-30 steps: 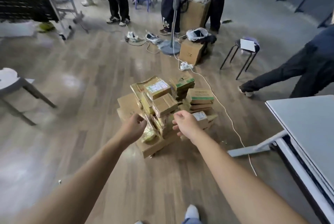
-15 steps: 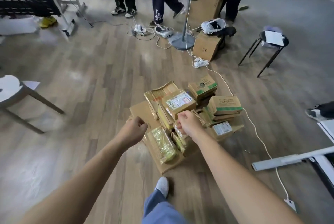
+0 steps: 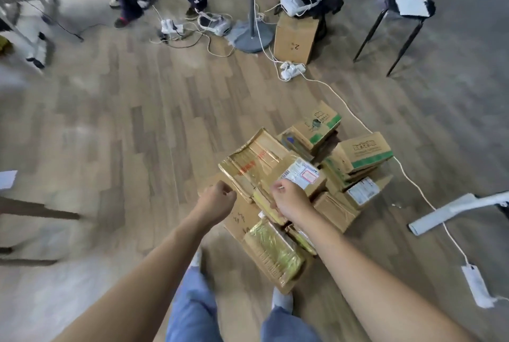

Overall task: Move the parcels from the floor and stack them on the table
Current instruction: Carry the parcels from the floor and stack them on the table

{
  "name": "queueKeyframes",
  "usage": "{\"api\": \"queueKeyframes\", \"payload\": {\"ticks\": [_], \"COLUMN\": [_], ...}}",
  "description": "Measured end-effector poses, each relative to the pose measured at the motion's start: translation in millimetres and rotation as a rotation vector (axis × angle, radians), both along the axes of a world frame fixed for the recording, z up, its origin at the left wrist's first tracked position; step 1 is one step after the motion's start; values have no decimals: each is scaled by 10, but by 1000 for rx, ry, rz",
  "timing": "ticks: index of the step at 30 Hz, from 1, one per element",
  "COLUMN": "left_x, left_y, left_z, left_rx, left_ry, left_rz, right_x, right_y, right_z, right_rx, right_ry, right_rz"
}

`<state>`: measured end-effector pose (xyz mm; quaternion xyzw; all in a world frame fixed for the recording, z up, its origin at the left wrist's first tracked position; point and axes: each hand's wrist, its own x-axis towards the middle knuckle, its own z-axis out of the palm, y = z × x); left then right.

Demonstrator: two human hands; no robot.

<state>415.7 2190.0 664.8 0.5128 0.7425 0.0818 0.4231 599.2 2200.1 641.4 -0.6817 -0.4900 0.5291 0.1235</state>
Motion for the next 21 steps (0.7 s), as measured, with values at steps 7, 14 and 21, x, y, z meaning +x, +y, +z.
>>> {"api": "queueKeyframes", "payload": {"ticks": [7,14,21], "left_x": [-369,-695,-520], "left_y": [1036,1448,1139], "left_z": [-707,-1410,-2085], "left_rx": [-120,-201,-367], "left_ry": [-45,13,7], "left_rz": [-295,-507,-605], "right_x": [-580,-1056,-989], "right_y": [486,466,-37], "right_z": [-385,-942,-1590], "right_rx": [-40,-97,-225], "right_ry": [-23,-111,-125], "right_rz": [-226,-324,-503]}}
